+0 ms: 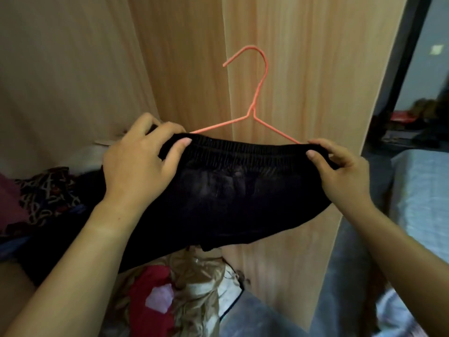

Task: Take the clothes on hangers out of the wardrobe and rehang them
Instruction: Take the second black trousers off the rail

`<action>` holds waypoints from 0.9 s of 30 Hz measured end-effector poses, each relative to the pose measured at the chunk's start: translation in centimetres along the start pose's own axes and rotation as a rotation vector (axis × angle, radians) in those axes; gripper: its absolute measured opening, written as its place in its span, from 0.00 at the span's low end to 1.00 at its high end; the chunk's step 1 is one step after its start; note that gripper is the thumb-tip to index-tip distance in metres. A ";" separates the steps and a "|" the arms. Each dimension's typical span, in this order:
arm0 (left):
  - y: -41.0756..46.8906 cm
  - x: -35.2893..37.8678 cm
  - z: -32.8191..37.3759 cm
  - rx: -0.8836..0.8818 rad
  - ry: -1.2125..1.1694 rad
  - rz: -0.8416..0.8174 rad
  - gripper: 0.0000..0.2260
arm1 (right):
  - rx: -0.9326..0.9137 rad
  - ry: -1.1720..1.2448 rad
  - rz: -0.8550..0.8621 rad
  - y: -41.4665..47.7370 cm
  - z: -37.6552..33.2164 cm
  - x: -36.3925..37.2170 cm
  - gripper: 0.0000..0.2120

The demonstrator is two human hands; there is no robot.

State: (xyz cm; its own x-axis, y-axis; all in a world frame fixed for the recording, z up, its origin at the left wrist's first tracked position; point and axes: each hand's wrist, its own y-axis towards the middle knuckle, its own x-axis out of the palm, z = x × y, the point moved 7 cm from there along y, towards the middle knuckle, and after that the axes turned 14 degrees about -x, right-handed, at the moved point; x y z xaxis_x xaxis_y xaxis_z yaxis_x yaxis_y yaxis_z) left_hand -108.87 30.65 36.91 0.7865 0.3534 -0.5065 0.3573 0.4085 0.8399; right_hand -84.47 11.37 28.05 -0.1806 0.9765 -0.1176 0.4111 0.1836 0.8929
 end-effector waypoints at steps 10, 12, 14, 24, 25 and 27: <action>-5.9 2.5 13.5 0.076 -0.120 -0.127 0.13 | 0.104 -0.145 0.016 -5.5 2.1 -16.3 0.10; -7.7 3.2 17.2 0.097 -0.141 -0.162 0.14 | 0.162 -0.164 0.011 -7.9 2.7 -20.5 0.10; -9.8 3.9 21.3 0.117 -0.175 -0.206 0.13 | 0.219 -0.187 0.035 -10.3 3.2 -25.1 0.10; -19.5 6.9 42.2 0.225 -0.424 -0.387 0.11 | 0.402 -0.402 0.165 -19.1 3.4 -49.2 0.11; -20.2 7.2 44.2 0.236 -0.441 -0.397 0.11 | 0.419 -0.417 0.180 -19.7 3.3 -51.2 0.11; -21.6 8.0 47.8 0.237 -0.486 -0.438 0.10 | 0.440 -0.453 0.200 -20.7 3.1 -55.0 0.12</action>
State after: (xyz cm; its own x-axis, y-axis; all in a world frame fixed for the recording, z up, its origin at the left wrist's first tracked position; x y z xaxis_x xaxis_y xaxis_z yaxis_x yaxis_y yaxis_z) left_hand -86.26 -15.59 24.01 0.6613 -0.2412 -0.7102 0.7501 0.2128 0.6262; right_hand -80.28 -45.75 14.67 0.2916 0.9297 -0.2252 0.7416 -0.0711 0.6671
